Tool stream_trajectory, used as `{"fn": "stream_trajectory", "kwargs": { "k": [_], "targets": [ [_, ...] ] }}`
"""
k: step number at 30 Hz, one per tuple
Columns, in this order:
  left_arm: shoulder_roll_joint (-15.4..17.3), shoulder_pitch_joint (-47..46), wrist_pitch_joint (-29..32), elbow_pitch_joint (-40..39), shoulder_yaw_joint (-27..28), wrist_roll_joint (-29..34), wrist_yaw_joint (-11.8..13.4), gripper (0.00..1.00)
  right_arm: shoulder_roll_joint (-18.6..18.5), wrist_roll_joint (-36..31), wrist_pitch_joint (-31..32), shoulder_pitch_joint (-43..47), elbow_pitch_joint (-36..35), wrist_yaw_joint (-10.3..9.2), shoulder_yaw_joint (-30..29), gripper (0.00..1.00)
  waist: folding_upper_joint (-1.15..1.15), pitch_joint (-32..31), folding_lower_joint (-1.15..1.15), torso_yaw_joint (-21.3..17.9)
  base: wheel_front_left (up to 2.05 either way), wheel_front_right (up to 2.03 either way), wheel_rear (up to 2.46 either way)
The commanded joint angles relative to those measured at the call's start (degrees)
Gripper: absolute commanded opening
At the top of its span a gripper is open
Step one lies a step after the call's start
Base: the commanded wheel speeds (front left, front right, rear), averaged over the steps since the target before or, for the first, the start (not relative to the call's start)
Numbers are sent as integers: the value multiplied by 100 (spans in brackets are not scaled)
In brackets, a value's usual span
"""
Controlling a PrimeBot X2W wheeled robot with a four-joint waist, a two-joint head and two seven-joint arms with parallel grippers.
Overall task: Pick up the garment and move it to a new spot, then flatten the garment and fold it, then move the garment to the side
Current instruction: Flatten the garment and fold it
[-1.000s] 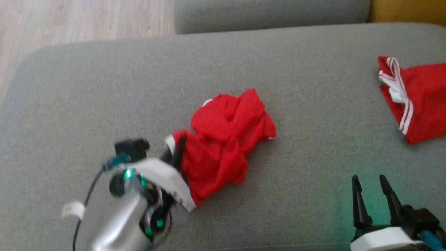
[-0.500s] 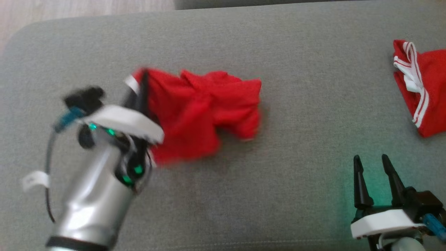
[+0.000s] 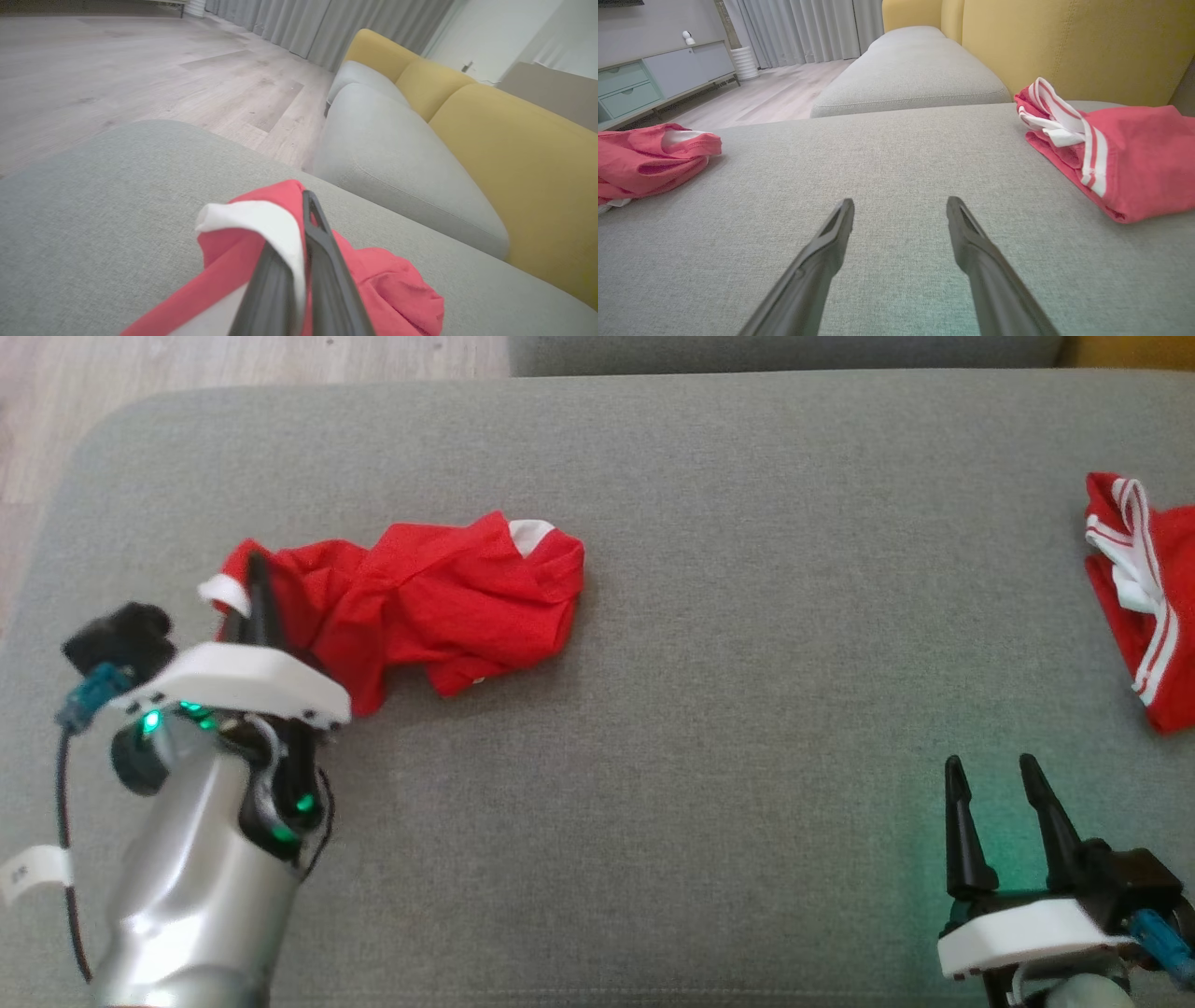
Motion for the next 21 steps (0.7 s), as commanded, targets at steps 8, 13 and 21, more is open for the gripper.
{"fn": "stream_trajectory", "kwargs": {
  "k": [8,13,21],
  "targets": [
    [-193,106,-47,-722,-515,512,-393,0,-49,26,-62,-101,-101,-4,128,100,0,-100,0,53,0,0,0],
    [-459,321,274,-919,-1325,809,-544,0,-49,32,-62,-67,-105,-4,167,100,0,-110,0,21,0,0,0],
    [-790,503,574,-565,-2542,859,-942,0,-49,8,-62,-88,-68,-4,194,100,0,-104,0,-172,0,0,0]
  ]
}}
